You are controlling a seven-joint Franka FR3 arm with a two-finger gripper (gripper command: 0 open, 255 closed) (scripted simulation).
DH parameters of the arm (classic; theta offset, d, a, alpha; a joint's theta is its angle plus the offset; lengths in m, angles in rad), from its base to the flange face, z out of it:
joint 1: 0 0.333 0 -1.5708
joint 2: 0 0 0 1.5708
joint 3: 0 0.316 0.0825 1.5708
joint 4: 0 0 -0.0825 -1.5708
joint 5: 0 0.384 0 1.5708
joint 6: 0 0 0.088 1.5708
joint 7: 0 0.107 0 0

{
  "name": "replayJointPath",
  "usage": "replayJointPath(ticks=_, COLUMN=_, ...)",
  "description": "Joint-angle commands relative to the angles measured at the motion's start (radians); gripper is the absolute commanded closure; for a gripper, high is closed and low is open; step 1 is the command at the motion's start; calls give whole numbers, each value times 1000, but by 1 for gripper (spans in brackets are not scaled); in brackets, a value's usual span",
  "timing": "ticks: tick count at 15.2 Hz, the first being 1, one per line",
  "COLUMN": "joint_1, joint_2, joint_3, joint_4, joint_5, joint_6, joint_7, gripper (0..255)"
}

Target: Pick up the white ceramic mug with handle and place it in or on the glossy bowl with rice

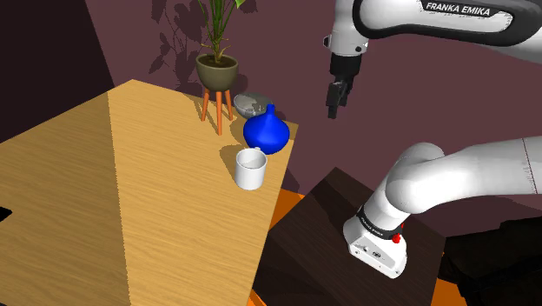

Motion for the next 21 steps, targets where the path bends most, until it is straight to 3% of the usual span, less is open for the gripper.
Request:
replayJointPath(ticks=1, joint_1=0, joint_2=0, joint_3=0, joint_4=0, joint_5=0, joint_6=0, joint_7=0, gripper=0)
replayJointPath(ticks=12, joint_1=59, joint_2=161, joint_3=199, joint_4=-76, joint_5=166, joint_6=315, joint_7=267, gripper=0)
replayJointPath(ticks=21, joint_1=72, joint_2=423, joint_3=363, joint_4=-7, joint_5=197, joint_6=581, joint_7=490, gripper=0)
